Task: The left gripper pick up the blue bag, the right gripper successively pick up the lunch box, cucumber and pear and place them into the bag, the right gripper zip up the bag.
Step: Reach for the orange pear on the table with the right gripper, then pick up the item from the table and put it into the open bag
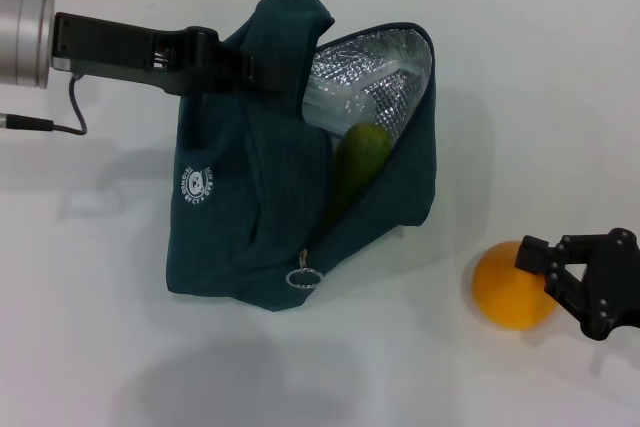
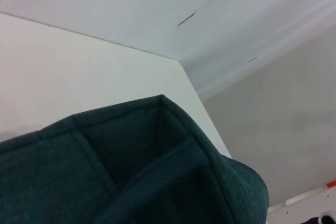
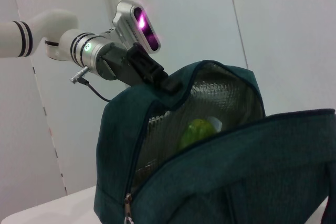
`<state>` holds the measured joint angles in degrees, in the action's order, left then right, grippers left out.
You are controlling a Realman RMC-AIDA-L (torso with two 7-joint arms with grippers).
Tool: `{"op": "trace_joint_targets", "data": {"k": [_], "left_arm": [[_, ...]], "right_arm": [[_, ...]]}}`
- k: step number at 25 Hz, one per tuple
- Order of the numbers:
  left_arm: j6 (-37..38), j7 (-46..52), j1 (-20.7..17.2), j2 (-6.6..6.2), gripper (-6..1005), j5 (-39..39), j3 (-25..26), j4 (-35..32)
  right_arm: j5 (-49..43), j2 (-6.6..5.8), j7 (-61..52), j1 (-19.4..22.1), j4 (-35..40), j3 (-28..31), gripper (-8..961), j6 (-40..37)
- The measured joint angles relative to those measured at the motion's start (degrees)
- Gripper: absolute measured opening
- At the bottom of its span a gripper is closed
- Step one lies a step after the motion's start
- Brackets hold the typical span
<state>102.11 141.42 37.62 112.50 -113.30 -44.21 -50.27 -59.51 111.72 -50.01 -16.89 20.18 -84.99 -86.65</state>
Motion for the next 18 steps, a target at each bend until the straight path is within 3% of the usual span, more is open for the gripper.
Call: {"op": "trace_joint_targets", "data": {"k": [6, 12, 18], "left_arm": [[0.02, 0.00, 0.00, 0.00, 41, 0.00, 0.01, 0.00], [0.46, 0.07, -0.02, 0.00, 41, 0.31, 0.02, 0.00], [0.64, 0.11, -0.01, 0.24, 41, 0.99, 0.16, 0.83]], "right_arm": [[0.37, -0.09, 0.34, 0.32, 0.14, 1.12, 35, -1.62], [0.43, -0.09, -3.12, 0.31, 0.03, 9.19, 36, -9.29], [0.45, 0.60, -8.69, -4.51, 0.51, 15.25, 36, -14.18]]}}
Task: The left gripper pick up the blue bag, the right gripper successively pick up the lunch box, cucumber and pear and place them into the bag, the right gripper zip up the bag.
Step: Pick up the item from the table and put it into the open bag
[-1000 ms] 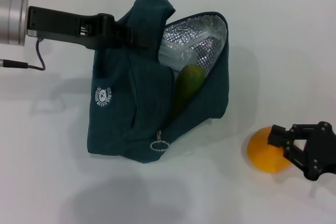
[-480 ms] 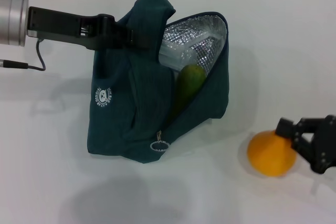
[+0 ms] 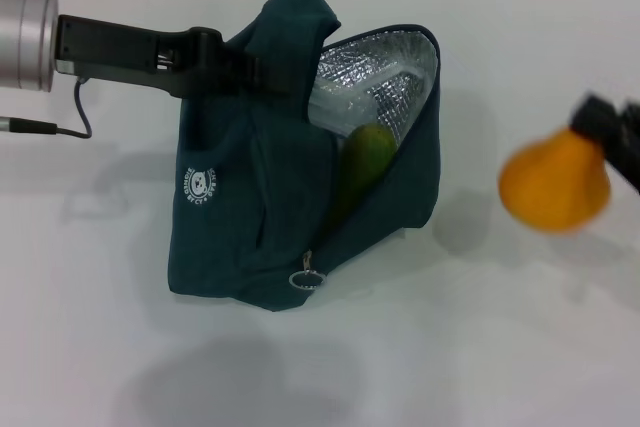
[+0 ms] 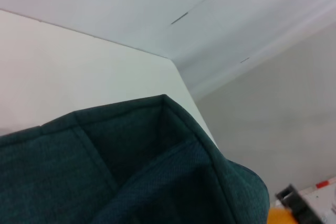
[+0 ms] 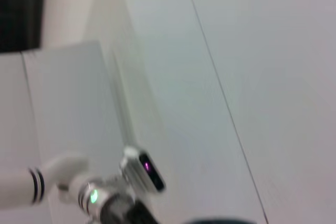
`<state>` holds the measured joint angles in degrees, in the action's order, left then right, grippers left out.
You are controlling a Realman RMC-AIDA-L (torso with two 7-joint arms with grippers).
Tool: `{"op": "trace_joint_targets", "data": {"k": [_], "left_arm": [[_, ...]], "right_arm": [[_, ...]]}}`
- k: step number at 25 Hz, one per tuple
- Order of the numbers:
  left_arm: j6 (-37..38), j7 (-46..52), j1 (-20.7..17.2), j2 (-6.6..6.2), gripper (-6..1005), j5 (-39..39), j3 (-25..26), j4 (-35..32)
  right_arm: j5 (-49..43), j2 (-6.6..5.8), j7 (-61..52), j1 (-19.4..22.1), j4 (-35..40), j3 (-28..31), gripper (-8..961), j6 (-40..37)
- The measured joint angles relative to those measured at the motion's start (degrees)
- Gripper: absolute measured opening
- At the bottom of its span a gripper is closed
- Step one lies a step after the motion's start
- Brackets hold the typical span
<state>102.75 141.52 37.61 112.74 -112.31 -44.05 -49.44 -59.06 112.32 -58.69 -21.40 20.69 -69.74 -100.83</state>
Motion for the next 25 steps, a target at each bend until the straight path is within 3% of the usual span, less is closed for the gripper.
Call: {"op": "trace_joint_targets", "data": {"k": [8, 11, 18, 25], "left_arm": [[-0.04, -0.13, -0.68, 0.23, 41, 1.46, 0.20, 0.05], [-0.18, -0.38, -0.74, 0.25, 41, 1.46, 0.20, 0.05], [-0.44, -0.96, -0.79, 0.28, 41, 1.56, 0.21, 0.04], [-0.61, -1.23, -0.52, 0.28, 41, 1.59, 0.29, 0.05]], "right_arm": [[0.09, 2.82, -2.13, -11.18, 0.06, 1.14, 35, 3.37], [0.09, 3.36, -2.41, -14.38, 0.09, 0.88, 35, 4.18], [0.09, 3.90, -3.77, -20.09, -0.45, -0.30, 35, 6.59], [0.14, 3.89, -5.20, -22.82, -0.38, -5.35, 54, 10.35]]}}
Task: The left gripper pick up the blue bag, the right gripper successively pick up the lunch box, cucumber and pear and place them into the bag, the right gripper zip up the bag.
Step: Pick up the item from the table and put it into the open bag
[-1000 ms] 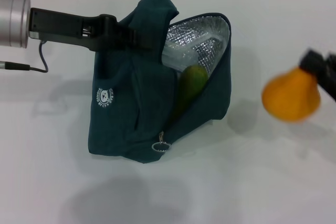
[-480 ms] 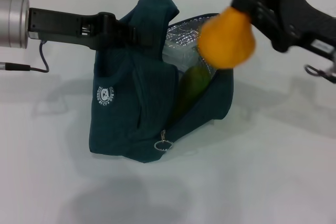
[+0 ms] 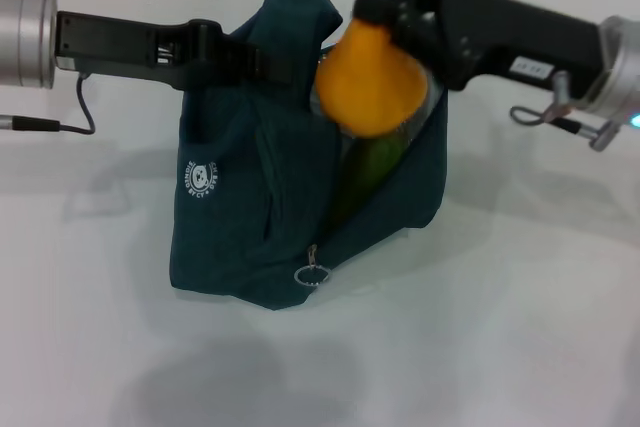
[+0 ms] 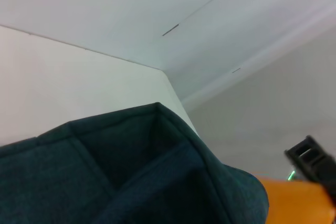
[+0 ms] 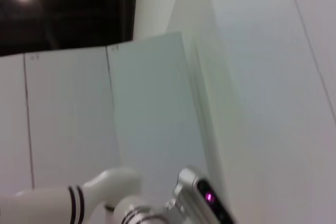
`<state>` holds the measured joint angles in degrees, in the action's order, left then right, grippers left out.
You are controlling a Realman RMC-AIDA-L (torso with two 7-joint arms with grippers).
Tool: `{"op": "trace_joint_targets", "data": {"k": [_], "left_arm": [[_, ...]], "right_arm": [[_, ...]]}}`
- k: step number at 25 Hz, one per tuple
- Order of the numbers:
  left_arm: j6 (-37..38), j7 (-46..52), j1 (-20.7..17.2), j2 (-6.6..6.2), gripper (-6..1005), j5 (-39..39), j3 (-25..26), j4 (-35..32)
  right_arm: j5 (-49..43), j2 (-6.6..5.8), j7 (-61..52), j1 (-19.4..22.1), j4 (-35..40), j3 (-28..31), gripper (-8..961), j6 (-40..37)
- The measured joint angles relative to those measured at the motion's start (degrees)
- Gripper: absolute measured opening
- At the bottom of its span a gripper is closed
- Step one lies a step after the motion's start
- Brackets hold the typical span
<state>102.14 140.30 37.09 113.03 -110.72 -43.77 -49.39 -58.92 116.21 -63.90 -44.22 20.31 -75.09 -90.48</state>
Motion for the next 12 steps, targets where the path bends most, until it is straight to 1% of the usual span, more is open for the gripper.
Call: {"op": "trace_joint_targets", "data": {"k": [3, 6, 12], "left_arm": [[-0.02, -0.01, 0.03, -0.03, 41, 0.25, 0.00, 0.00], [-0.02, -0.02, 0.04, 0.02, 41, 0.36, 0.01, 0.00], [-0.02, -0.02, -0.19, 0.04, 41, 0.37, 0.74, 0.02]], "right_arm": [[0.01, 0.00, -0.13, -0.71, 0.31, -2.64, 63, 1.63], [0.20, -0.02, -0.15, -1.05, 0.29, -4.09, 72, 2.33], [0.55, -0.02, -0.17, -0.66, 0.44, -4.69, 91, 2.43]]}}
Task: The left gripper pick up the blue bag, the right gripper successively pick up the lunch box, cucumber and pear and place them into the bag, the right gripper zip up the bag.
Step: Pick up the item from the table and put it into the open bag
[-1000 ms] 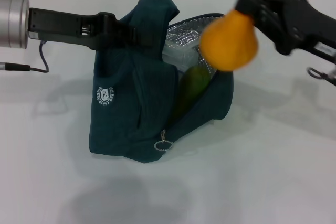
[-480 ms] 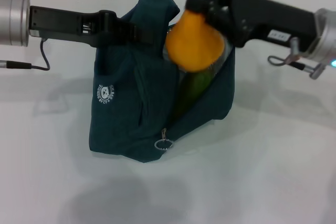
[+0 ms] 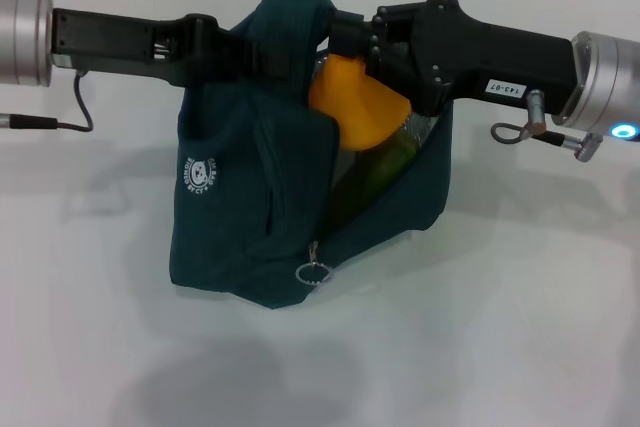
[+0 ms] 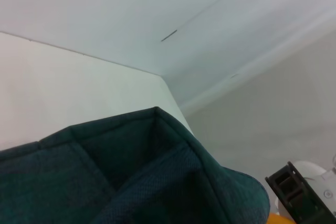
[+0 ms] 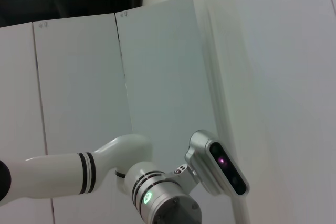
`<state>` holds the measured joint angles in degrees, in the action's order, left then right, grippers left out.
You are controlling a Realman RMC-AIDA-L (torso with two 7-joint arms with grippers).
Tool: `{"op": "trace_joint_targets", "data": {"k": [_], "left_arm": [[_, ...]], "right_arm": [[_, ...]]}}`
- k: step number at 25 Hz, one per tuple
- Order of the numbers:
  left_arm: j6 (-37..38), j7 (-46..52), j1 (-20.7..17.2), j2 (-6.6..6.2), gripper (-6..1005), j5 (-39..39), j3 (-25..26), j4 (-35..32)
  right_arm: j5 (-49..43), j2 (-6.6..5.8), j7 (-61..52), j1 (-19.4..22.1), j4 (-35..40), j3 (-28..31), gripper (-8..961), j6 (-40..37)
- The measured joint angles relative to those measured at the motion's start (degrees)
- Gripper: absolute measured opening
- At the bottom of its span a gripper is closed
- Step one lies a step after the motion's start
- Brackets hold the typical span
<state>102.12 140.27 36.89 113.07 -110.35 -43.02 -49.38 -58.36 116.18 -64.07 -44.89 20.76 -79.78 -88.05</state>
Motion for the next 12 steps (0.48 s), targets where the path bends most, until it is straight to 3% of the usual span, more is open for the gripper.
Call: {"op": "trace_joint_targets", "data": {"k": [12], "left_arm": [[0.04, 0.00, 0.08, -0.07, 42, 0.00, 0.05, 0.07]], "right_arm": [[0.02, 0.00, -3.58, -0.01, 0.18, -0.37, 128, 1.12]]}}
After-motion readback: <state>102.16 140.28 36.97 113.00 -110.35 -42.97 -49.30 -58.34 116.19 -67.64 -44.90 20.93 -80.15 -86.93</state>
